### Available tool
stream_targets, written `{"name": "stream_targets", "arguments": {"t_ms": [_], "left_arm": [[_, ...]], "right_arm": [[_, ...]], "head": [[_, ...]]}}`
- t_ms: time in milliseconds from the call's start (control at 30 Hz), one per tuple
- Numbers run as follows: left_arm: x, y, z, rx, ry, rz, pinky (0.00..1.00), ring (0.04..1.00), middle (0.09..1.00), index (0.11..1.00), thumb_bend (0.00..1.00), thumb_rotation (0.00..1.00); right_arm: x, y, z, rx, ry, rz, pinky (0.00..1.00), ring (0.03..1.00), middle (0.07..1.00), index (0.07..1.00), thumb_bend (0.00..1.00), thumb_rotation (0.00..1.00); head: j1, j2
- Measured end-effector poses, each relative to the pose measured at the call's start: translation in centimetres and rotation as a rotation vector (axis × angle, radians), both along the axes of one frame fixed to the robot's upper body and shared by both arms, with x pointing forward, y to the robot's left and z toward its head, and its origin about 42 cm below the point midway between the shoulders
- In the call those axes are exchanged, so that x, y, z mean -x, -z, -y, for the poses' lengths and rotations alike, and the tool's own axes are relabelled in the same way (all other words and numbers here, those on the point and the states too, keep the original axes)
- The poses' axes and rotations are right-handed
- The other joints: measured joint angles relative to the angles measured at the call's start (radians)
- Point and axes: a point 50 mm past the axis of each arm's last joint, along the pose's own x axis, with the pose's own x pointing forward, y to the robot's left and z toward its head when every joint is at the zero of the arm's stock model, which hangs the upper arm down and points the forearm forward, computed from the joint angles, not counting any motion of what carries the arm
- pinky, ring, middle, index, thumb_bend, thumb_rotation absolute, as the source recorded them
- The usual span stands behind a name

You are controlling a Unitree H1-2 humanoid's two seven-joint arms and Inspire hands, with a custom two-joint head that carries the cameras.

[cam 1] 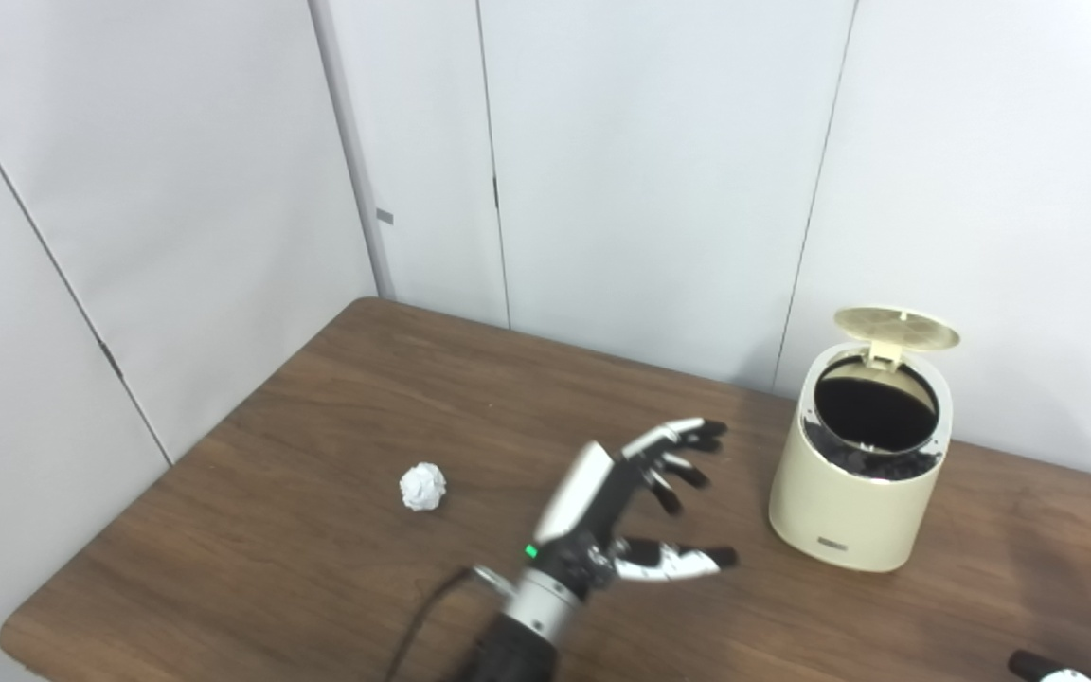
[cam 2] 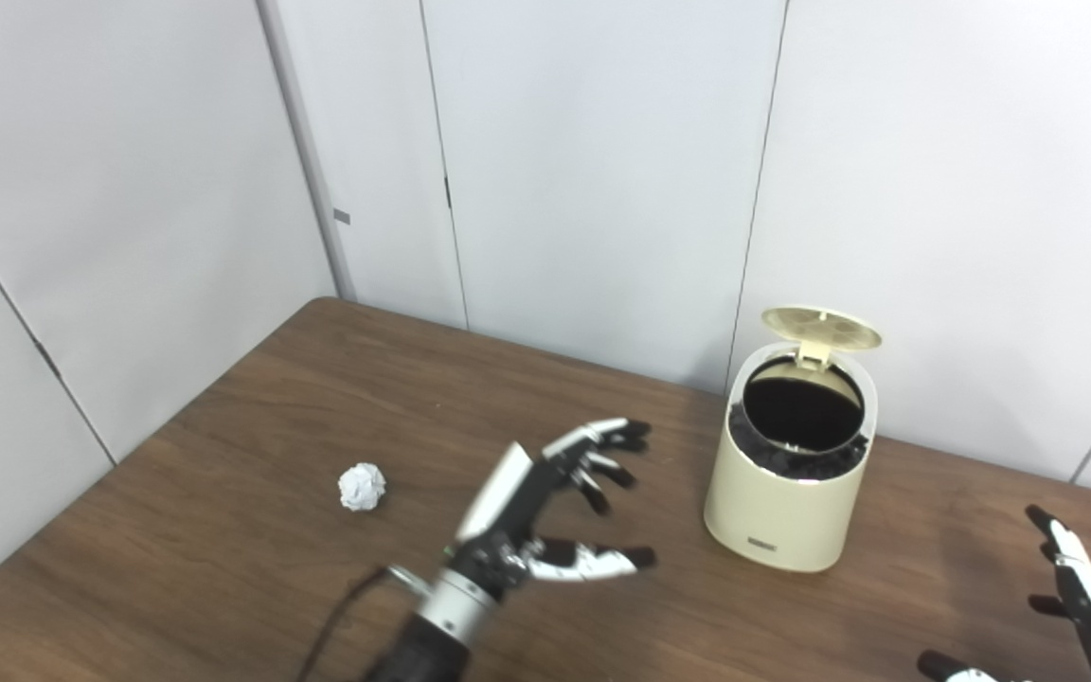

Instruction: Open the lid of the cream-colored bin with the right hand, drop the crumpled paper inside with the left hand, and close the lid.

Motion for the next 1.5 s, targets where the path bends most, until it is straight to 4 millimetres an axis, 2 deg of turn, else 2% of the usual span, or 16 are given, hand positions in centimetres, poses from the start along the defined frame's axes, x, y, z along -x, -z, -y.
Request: {"name": "stream_targets", "arguments": {"t_ms": [67, 100, 200, 300, 400, 500, 667, 700, 800, 933, 1033, 1233, 1367, 1500], "left_arm": [[1.0, -1.5, -2.0, -0.150, -0.056, -0.006, 0.55, 0.658, 0.718, 0.756, 0.71, 0.01], [1.4, -2.4, -3.0, -0.231, -0.085, -0.014, 0.52, 0.635, 0.704, 0.741, 0.72, 0.01], [2.3, -4.0, -4.9, -0.329, -0.123, -0.048, 0.47, 0.600, 0.678, 0.709, 0.74, 0.00], [2.5, -4.7, -6.1, -0.370, -0.144, -0.088, 0.46, 0.583, 0.660, 0.703, 0.75, 0.00], [2.6, -4.8, -7.0, -0.460, -0.189, -0.121, 0.46, 0.584, 0.654, 0.697, 0.80, 0.01], [2.8, -5.4, -8.4, -0.593, -0.261, -0.160, 0.51, 0.620, 0.699, 0.701, 0.79, 0.06], [3.3, -6.2, -10.9, -0.741, -0.371, -0.192, 0.47, 0.577, 0.682, 0.687, 0.84, 0.03], [3.3, -6.3, -11.5, -0.764, -0.386, -0.198, 0.46, 0.574, 0.678, 0.686, 0.84, 0.03], [3.3, -6.1, -12.9, -0.792, -0.415, -0.236, 0.49, 0.617, 0.701, 0.701, 0.83, 0.03], [3.0, -5.5, -13.5, -0.789, -0.421, -0.268, 0.50, 0.627, 0.703, 0.713, 0.85, 0.04], [2.8, -5.1, -13.9, -0.788, -0.424, -0.289, 0.51, 0.636, 0.711, 0.722, 0.86, 0.02], [2.3, -4.5, -14.6, -0.797, -0.434, -0.320, 0.52, 0.641, 0.710, 0.719, 0.87, 0.01], [1.9, -3.9, -15.2, -0.801, -0.438, -0.345, 0.52, 0.646, 0.721, 0.723, 0.85, 0.00], [1.2, -3.3, -15.2, -0.800, -0.432, -0.371, 0.52, 0.646, 0.717, 0.720, 0.83, 0.01]], "right_arm": [[0.0, 0.0, 0.2, -0.002, 0.004, 0.000, 0.67, 0.943, 1.000, 0.994, 0.90, 0.55], [0.0, -0.1, 0.2, 0.000, 0.004, 0.000, 0.66, 0.945, 1.000, 0.997, 0.90, 0.56], [0.0, -0.1, 0.3, 0.003, 0.003, 0.000, 0.66, 0.952, 1.000, 1.000, 0.90, 0.60], [-0.1, -0.1, 0.2, 0.004, 0.000, 0.000, 0.64, 0.945, 1.000, 1.000, 0.91, 0.60], [-0.2, -0.3, 0.1, 0.002, -0.002, 0.005, 0.65, 0.937, 1.000, 1.000, 0.90, 0.59], [-0.2, -0.1, 0.1, 0.004, 0.000, 0.000, 0.69, 0.953, 1.000, 1.000, 0.88, 0.58], [-0.2, -0.2, 0.2, 0.003, 0.001, 0.000, 0.65, 0.949, 1.000, 0.999, 0.89, 0.59], [-0.2, -0.2, 0.2, 0.002, 0.001, 0.000, 0.64, 0.949, 1.000, 0.999, 0.89, 0.59], [-0.2, -0.2, 0.2, 0.003, 0.002, 0.000, 0.73, 0.965, 1.000, 1.000, 0.88, 0.61], [-0.3, -0.2, 0.2, 0.002, 0.001, 0.001, 0.65, 0.954, 1.000, 1.000, 0.89, 0.61], [-0.3, -0.2, 0.2, 0.004, 0.001, 0.001, 0.68, 0.958, 1.000, 1.000, 0.89, 0.62], [-0.3, -0.2, 0.2, 0.005, 0.001, 0.001, 0.61, 0.944, 1.000, 1.000, 0.88, 0.59], [-0.3, -0.2, 0.2, 0.007, 0.001, 0.001, 0.72, 0.969, 1.000, 1.000, 0.87, 0.59], [-0.3, -0.2, 0.1, 0.016, 0.002, 0.002, 0.70, 0.962, 1.000, 1.000, 0.88, 0.60]], "head": [[0.008, -0.005], [0.015, -0.008], [0.026, -0.005], [0.026, -0.003], [0.026, -0.003], [0.026, -0.005], [0.029, -0.002], [0.029, -0.002], [0.029, -0.002], [0.023, 0.006], [0.025, 0.006], [0.025, 0.008], [0.018, 0.011], [0.015, 0.012]]}}
